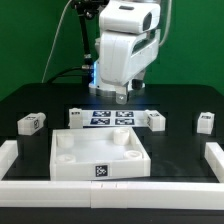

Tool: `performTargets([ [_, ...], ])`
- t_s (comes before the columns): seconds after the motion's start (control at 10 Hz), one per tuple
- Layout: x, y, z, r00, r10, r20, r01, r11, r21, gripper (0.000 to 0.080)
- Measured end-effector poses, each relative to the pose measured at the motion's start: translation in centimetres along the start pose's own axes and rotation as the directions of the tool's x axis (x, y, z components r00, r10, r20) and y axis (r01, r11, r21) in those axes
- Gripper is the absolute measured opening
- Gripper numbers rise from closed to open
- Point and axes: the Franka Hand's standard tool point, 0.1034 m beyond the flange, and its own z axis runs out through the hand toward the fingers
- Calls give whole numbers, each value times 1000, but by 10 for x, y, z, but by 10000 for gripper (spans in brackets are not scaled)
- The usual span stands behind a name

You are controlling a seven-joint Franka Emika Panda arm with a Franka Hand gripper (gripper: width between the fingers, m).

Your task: Assemble one leg

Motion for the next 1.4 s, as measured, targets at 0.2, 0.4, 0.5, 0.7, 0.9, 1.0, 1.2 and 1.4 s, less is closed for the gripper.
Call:
performTargets([
  [0.2, -24, -4, 18, 975, -224, -9, 223, 974, -34, 650],
  [0.4, -29, -2, 19, 972, -235, -5, 235, 971, -41, 650],
  [0.5, -29, -2, 20, 972, -234, -5, 234, 971, -40, 650],
  [0.7, -29, -2, 20, 972, -234, -5, 233, 972, -40, 650],
  [0.9, -48, -13, 36, 913, -409, -6, 408, 912, -33, 650],
  [1.0, -55, -24, 52, 904, -428, -16, 428, 904, -26, 650],
  [1.2, -53, -34, 80, 904, -427, -35, 427, 904, -5, 650],
  [1.4, -55, -39, 100, 907, -419, -50, 420, 907, 28, 650],
])
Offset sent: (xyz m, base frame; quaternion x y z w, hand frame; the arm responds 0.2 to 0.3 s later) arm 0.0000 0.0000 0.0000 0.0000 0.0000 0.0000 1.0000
